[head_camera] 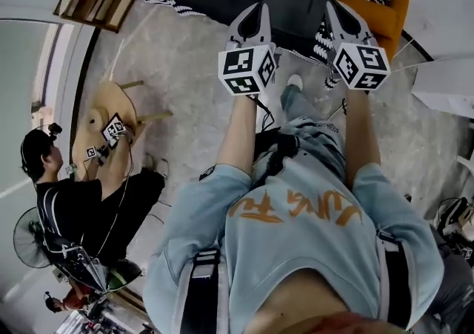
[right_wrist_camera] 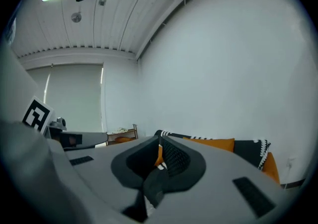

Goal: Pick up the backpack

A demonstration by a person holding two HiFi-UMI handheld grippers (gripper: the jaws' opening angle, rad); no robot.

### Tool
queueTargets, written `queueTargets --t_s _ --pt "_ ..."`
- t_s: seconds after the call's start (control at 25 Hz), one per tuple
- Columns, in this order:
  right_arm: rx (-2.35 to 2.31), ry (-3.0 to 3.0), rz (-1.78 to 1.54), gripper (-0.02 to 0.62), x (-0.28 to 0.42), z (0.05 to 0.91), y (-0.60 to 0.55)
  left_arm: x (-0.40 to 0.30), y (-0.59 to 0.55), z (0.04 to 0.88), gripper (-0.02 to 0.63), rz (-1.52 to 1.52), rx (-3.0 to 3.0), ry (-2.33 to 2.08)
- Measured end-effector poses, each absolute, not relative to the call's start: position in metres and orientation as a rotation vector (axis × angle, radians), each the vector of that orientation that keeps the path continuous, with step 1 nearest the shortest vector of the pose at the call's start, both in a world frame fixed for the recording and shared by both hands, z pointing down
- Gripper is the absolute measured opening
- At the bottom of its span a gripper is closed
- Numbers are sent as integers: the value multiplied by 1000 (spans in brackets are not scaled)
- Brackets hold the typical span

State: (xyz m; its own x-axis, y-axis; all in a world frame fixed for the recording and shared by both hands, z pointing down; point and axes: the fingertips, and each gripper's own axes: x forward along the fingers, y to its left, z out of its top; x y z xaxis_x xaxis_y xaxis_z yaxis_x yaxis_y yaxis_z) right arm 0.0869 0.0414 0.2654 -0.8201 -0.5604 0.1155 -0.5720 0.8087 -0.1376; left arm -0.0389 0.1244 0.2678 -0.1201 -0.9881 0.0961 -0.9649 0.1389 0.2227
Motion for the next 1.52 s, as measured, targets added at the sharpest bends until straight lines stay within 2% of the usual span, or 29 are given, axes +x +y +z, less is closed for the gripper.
queueTargets --t_s 0.24,0.48,1.2,1.52 --pt "981 -2842 409 41 83 298 -69 -56 29 305 21 -40 1861 -2113" --pt "1011 -2857 443 41 74 295 -137 -62 -38 305 21 49 1892 -2085" --pt "1174 -2602 621 41 85 379 -198 -95 -123 401 21 121 1842 -1854" --pt "1134 -2475 773 41 54 444 -201 -124 -132 469 21 185 1727 -1734"
